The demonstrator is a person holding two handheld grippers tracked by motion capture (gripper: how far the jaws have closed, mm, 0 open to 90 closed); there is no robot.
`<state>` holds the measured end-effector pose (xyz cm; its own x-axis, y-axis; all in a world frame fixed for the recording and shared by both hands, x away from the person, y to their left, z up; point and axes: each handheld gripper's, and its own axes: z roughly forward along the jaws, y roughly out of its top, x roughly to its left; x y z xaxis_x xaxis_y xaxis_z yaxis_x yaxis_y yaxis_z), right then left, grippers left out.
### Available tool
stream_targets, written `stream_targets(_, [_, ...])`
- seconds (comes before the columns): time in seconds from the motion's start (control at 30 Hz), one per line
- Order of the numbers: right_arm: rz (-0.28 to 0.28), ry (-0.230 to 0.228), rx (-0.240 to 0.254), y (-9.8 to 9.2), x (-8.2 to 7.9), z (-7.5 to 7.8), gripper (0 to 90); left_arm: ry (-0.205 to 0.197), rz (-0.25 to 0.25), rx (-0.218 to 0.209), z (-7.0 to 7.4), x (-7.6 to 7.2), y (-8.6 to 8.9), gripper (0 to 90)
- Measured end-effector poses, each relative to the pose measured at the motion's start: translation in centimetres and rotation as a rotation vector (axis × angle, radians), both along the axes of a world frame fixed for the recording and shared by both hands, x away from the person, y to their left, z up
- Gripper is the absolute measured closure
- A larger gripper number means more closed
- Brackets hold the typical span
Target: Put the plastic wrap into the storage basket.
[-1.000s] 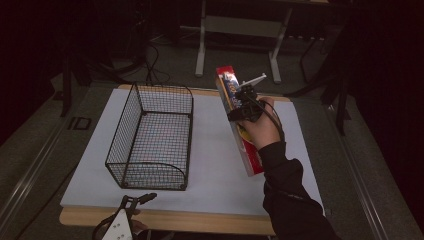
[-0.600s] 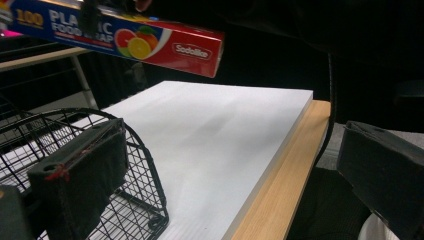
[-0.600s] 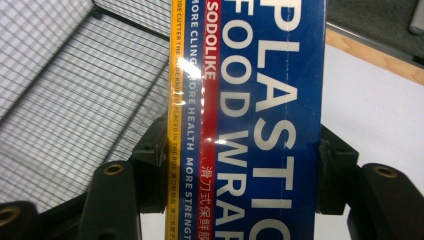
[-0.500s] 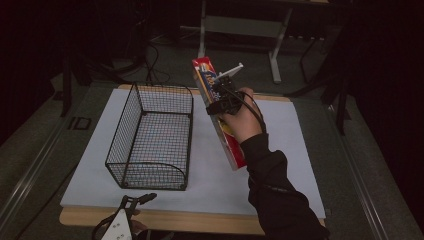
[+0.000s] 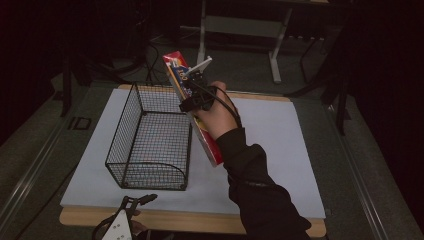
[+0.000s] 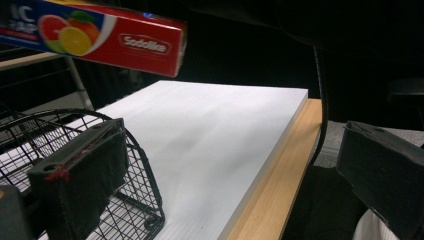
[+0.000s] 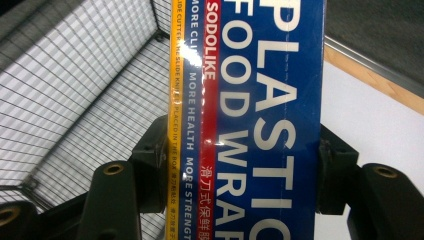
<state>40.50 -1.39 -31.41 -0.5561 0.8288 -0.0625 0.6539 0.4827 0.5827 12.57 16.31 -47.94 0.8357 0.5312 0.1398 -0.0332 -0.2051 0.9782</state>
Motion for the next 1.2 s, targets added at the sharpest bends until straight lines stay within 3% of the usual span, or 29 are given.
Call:
stream_targets(0.23, [0.031, -0.019, -0.008, 2.4, -0.3, 0.3, 39.2, 0.004, -0.009, 0.008, 0.0, 0.1, -0.1, 0.6])
stream_targets(0.6, [0.068, -0.058, 0.055, 6.7, -0.3, 0.9, 39.3, 0.004, -0.008, 0.013, 0.0, -0.2, 0.0, 0.7])
stream_targets(0.73, [0.070, -0.062, 0.061, 7.3, -0.2, 0.8, 39.2, 0.003, -0.011, 0.011, 0.0, -0.3, 0.0, 0.7])
stream_targets(0.97, [0.064, -0.074, 0.085, 10.2, 0.5, -0.7, 39.2, 0.001, -0.009, 0.008, 0.1, -0.4, 0.0, 0.7])
stream_targets(1.2, [0.071, -0.072, 0.104, 11.6, 0.7, -2.4, 39.2, 0.003, -0.007, 0.004, 0.1, -0.4, 0.2, 0.7])
